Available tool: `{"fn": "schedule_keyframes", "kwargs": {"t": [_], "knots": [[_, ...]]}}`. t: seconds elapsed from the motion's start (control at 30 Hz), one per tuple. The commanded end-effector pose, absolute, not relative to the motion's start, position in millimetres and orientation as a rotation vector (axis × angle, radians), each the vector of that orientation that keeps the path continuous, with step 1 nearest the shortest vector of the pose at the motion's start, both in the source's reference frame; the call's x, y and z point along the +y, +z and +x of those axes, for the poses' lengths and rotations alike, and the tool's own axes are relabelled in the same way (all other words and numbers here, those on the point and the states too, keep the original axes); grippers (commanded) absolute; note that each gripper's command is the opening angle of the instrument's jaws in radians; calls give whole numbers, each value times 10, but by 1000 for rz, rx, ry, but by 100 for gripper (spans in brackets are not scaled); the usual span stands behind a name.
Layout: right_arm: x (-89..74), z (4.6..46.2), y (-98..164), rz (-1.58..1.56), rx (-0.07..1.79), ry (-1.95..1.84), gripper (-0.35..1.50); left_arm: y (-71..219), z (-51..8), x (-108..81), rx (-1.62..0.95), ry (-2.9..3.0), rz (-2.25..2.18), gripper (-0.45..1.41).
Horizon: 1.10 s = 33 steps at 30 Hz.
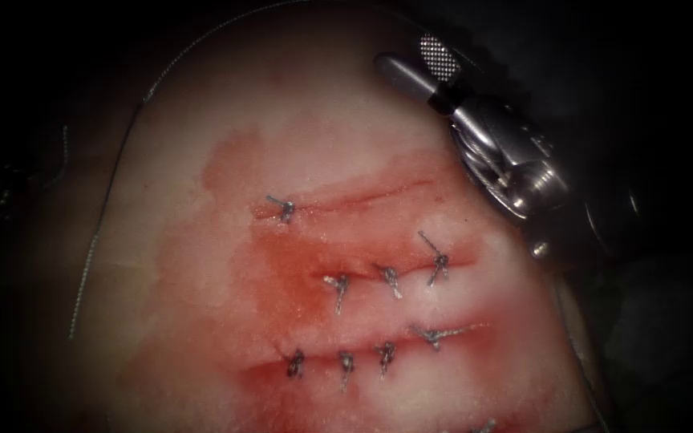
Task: Wound Closure
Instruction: Pull the thread using the grippers until the needle is in view
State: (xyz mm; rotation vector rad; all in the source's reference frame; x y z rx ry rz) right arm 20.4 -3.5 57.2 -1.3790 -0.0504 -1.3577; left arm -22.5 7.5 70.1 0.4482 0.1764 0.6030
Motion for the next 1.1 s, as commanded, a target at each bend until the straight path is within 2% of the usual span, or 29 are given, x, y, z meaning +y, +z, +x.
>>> {"fn": "schedule_keyframes", "kwargs": {"t": [0.03,0.1,0.27,0.3,0.37,0.43,0.47,0.67,0.77,0.87,0.9,1.0,1.03,1.1], "knots": [[-39,211,576,-1381,-48,-1357,145,699,-231,76,174,593,451,32],[-39,211,576,-1381,-48,-1357,145,685,-234,62,188,590,484,24],[-39,211,576,-1381,-48,-1357,145,669,-238,34,187,557,540,24],[-39,211,576,-1381,-48,-1357,145,666,-239,32,188,553,541,19],[-39,211,576,-1381,-48,-1357,145,660,-244,32,187,549,547,24],[-39,211,576,-1381,-48,-1357,145,654,-246,39,196,535,542,21],[-39,211,576,-1381,-48,-1357,145,649,-247,46,205,521,520,26],[-39,210,576,-1381,-47,-1357,145,610,-239,104,213,274,327,26],[-37,206,575,-1384,-45,-1357,145,581,-244,152,171,83,190,36],[-30,193,572,-1382,-45,-1353,141,555,-264,197,82,10,114,22],[-23,182,571,-1380,-39,-1355,140,542,-281,211,10,-45,87,11],[-11,160,571,-1363,-53,-1344,135,529,-312,219,-160,-202,47,7],[0,140,572,-1346,-74,-1322,131,523,-335,222,-334,-339,54,26],[8,121,574,-1325,-98,-1326,130,521,-352,222,-475,-444,52,44]]}}
